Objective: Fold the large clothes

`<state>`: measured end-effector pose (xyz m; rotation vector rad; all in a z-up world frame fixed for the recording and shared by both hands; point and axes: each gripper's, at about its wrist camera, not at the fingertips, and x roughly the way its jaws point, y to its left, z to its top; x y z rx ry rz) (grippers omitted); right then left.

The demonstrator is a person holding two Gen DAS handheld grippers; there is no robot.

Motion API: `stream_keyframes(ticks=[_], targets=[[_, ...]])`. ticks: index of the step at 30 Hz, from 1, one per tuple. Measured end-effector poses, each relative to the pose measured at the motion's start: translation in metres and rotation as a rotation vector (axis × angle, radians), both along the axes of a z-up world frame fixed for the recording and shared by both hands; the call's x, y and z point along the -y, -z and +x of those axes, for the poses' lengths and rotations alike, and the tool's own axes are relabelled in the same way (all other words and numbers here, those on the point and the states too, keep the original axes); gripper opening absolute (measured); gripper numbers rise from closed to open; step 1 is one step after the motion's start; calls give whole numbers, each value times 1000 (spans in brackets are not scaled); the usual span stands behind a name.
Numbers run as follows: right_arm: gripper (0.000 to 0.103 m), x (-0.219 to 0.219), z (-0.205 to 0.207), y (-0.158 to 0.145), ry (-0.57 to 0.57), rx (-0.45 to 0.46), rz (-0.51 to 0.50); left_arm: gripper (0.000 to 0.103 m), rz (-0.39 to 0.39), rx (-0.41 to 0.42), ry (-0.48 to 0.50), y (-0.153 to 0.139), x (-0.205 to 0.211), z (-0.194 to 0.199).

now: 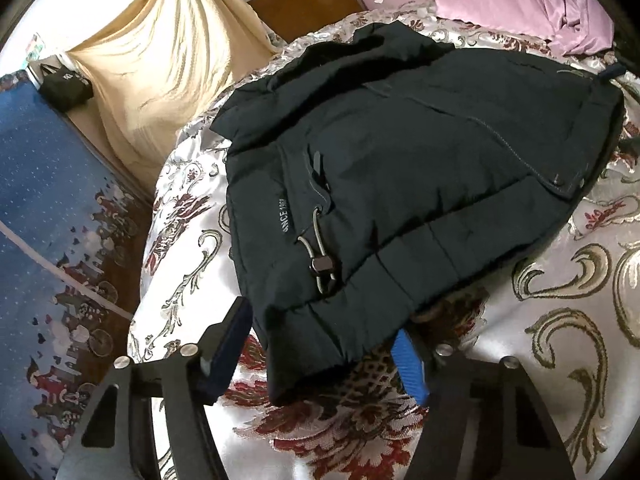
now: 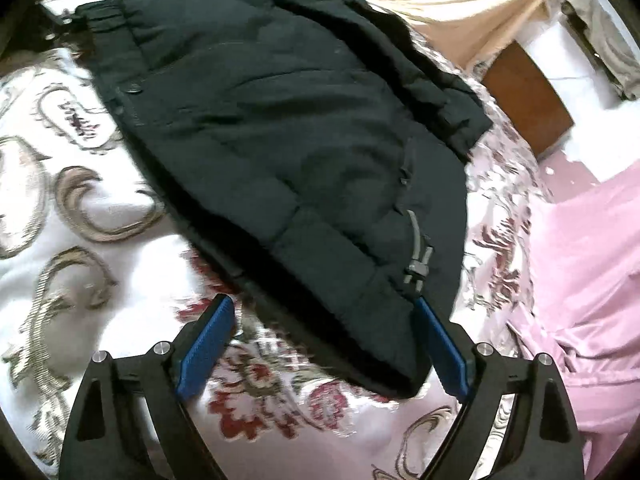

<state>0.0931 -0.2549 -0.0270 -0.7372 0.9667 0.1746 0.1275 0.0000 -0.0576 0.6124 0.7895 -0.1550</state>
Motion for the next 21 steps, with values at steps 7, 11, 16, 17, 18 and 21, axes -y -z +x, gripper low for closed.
stream_keyframes(ticks=[7, 11, 16, 17, 18, 21], targets=[[79, -9, 4, 2, -26, 65, -90, 40, -36, 8, 10, -7, 1, -3], [66, -10, 0, 1, -83, -1, -63, 29, -68, 23, 19, -14, 1, -3], [66, -7, 4, 0, -93, -46, -31, 17, -129, 30, 12, -23, 1, 4], [66, -8, 5, 1, -98, -57, -35, 15, -147, 26, 7, -26, 1, 6], [66, -8, 6, 2, -102, -68, -37, 15, -171, 21, -2, -29, 0, 9], [67, -8, 7, 0, -107, -90, -12, 14, -254, -2, -35, -39, -4, 20]])
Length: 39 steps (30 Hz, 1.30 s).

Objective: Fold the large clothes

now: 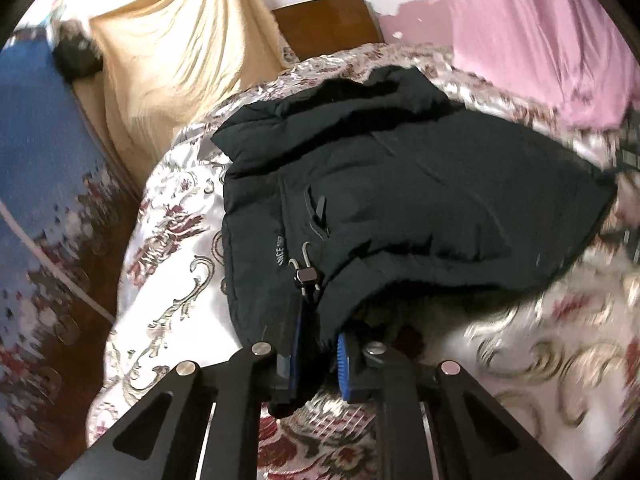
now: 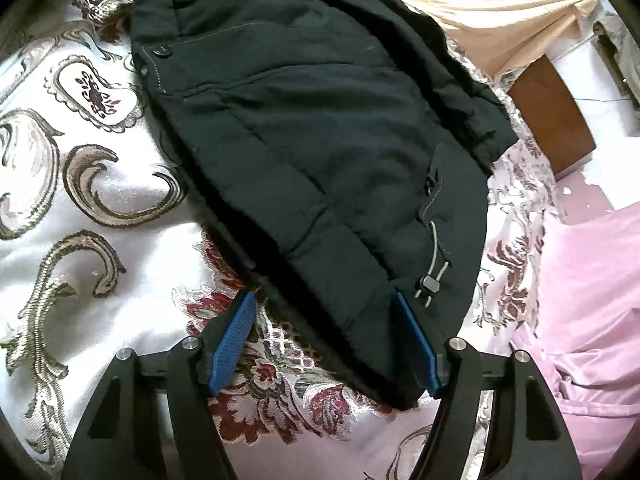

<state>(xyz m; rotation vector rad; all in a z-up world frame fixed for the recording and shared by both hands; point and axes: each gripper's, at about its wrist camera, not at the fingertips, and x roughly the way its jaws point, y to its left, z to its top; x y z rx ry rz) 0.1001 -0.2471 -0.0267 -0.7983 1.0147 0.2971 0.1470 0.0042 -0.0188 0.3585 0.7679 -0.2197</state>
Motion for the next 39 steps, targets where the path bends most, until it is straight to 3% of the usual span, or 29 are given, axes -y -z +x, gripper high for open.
stream_keyframes(ticks=[7, 11, 12, 16, 21, 31, 35, 39], targets=[[71, -3, 0, 6, 21, 6, 7, 12, -152, -24, -57, -26, -4, 26], [69, -6, 3, 8, 39, 70, -44, 11, -164, -4, -58, -35, -4, 29], [63, -7, 1, 8, 40, 98, -57, 11, -160, -3, -56, -34, -4, 27], [22, -3, -4, 0, 72, 178, -62, 11, -141, -12, -48, -25, -8, 16], [7, 5, -17, -24, 91, 265, 37, 7, -153, 35, -74, -13, -21, -13], [5, 10, -68, -68, 155, 314, 227, 6, -221, 80, -80, -35, -35, -51], [5, 25, -46, -92, 188, 335, 311, 6, -276, 95, -87, -59, -36, -26], [5, 42, -5, -127, 223, 383, 412, 6, -282, 127, -86, -88, -30, 16]])
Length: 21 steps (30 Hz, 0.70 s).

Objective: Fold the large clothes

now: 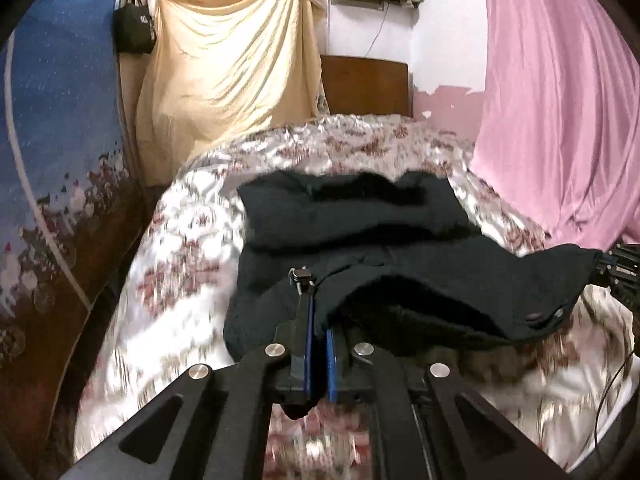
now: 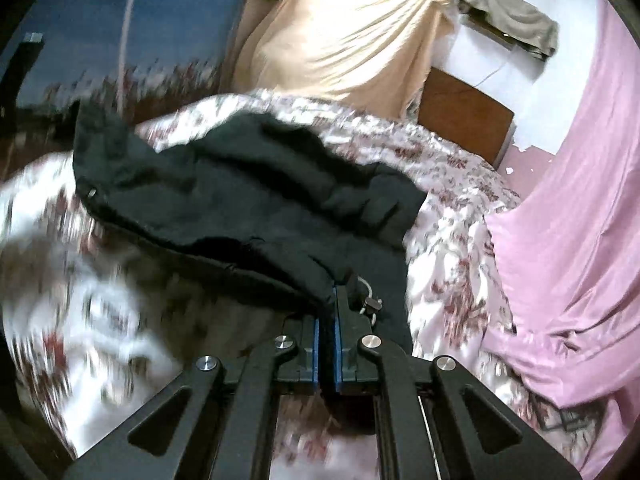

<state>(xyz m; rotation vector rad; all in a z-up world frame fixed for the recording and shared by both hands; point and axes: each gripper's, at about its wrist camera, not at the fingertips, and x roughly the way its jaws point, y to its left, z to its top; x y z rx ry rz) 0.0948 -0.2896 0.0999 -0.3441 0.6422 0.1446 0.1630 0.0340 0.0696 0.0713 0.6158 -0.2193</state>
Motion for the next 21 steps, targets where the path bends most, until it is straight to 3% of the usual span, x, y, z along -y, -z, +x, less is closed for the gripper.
stream_keyframes(ticks=[9, 14, 21], targets=[[5, 26, 136, -43, 86, 89, 60, 6, 26, 33, -42, -48, 16, 132], [5, 35, 226, -37, 141, 68, 70, 6, 22, -19, -82, -46, 24, 222], [5, 42, 330, -21, 175, 40, 89, 6, 19, -26, -109, -38, 32, 294]])
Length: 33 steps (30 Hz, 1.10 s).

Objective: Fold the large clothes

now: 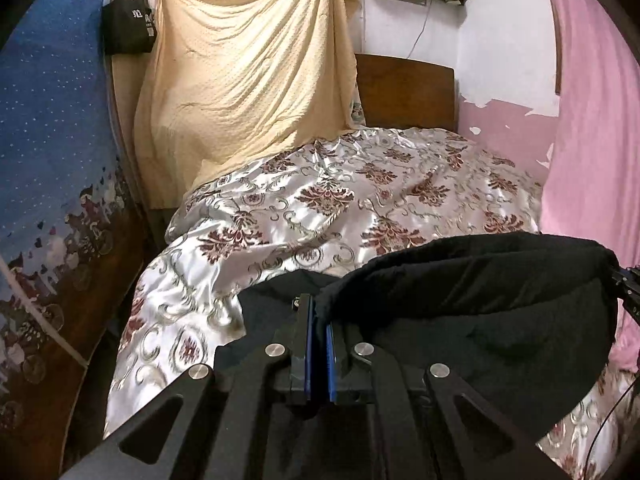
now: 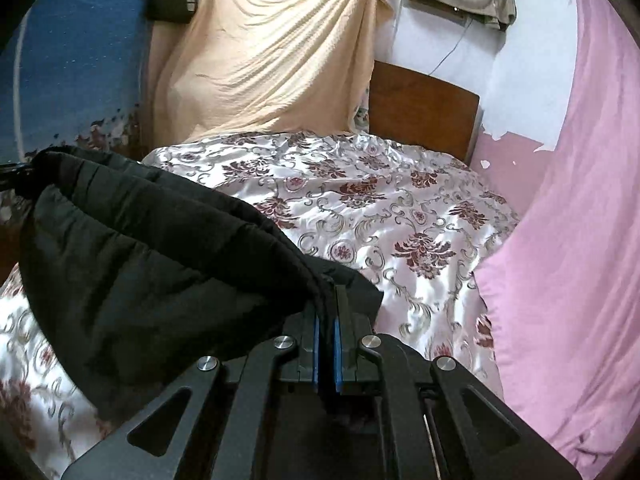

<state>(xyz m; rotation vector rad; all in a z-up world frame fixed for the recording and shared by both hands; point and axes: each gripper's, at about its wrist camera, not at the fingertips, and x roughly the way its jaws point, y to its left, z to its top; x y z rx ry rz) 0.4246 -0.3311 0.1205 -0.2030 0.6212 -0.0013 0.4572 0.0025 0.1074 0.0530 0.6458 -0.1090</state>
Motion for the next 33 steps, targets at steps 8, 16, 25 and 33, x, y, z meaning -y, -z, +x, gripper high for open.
stream_keyframes(ticks=[8, 16, 25, 33], targets=[[5, 3, 84, 50, 27, -98, -6, 6, 15, -99, -21, 41, 5, 74], [6, -3, 137, 111, 64, -181, 5, 7, 20, -195, -45, 97, 9, 124], [14, -4, 128, 131, 65, -180, 33, 65, -84, -202, -66, 111, 5, 126], [76, -7, 78, 93, 55, -19, 97, 85, -176, -88, -42, 86, -2, 79]])
